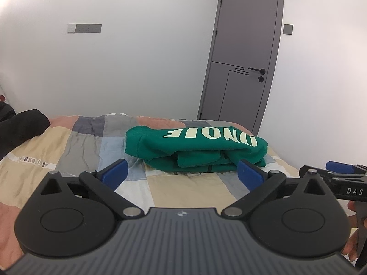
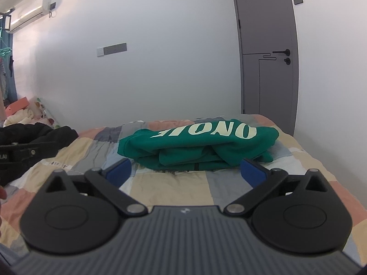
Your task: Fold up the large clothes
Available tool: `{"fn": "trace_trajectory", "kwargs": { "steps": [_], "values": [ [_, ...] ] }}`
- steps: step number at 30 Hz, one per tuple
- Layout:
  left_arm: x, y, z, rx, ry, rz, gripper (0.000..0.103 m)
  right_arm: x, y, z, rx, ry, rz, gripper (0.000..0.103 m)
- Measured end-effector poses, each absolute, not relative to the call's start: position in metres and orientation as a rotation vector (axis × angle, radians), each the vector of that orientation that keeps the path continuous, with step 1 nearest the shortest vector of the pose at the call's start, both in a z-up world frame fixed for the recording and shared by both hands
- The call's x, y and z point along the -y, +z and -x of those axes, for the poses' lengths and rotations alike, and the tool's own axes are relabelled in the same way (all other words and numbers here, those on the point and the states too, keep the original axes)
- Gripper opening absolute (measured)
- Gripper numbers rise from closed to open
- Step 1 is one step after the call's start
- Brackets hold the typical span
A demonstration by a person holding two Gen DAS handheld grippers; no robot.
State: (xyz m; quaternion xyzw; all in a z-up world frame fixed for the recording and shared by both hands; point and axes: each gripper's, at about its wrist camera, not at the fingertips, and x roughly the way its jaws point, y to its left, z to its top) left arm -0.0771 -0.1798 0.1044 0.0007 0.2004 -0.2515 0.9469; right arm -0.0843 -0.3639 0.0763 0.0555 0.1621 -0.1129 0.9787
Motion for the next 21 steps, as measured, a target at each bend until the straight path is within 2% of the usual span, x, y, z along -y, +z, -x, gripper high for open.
{"fn": "trace_trajectory", "kwargs": {
  "steps": [21],
  "values": [
    [0.1869,0.1079,0.0821,-0.410,-0.483,-0.057,0.103,0.3632,0.0750,0.0826,-0.336,-0.208,-0.127,0.103]
  ]
}}
